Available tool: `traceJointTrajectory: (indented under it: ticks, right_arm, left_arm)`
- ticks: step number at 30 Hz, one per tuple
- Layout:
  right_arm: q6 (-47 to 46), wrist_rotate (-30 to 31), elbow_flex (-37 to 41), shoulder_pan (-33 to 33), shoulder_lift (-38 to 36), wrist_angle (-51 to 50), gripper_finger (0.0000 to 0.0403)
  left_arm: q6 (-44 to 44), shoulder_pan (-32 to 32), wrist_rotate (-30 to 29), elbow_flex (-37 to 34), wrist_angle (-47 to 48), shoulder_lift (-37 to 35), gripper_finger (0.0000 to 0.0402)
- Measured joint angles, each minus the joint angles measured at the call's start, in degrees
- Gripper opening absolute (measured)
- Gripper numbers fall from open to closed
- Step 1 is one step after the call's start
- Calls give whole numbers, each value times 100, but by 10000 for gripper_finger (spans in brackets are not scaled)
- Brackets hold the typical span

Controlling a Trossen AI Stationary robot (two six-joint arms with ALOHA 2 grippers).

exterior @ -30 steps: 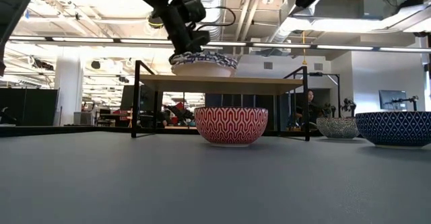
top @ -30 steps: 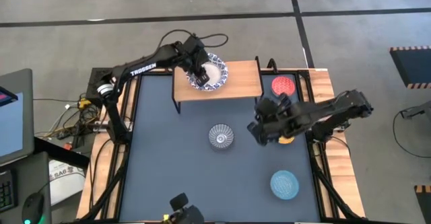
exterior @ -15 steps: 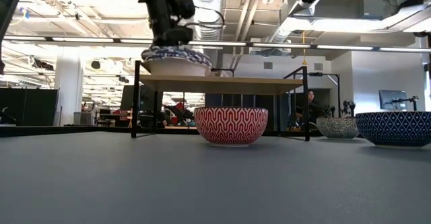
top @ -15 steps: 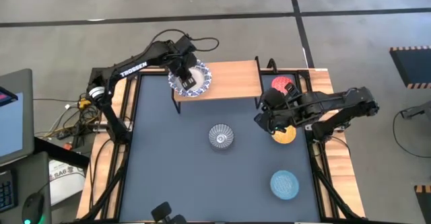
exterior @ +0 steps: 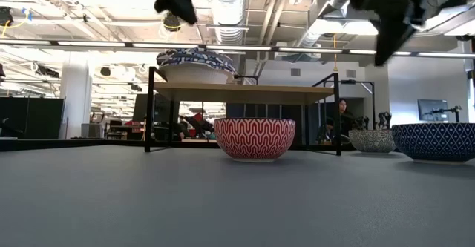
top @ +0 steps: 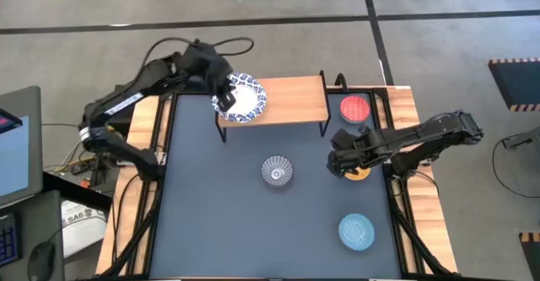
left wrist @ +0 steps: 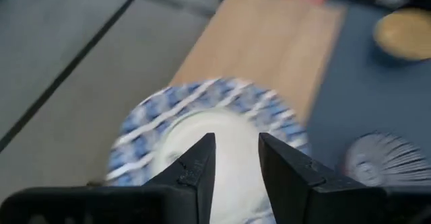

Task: Place and stack bowls onto a shelf
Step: Put the yellow patterned bowl on the shelf

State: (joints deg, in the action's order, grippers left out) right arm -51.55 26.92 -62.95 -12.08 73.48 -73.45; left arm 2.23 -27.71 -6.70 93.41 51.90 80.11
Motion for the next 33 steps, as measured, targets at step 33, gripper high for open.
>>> traceJointTrajectory:
  ticks: [33]
  right_arm:
    - [-349,-1625,1327,-740,-29,1298,150]
  left_arm:
    - [-1256,4386,-2461,-4033,-5424,141,142]
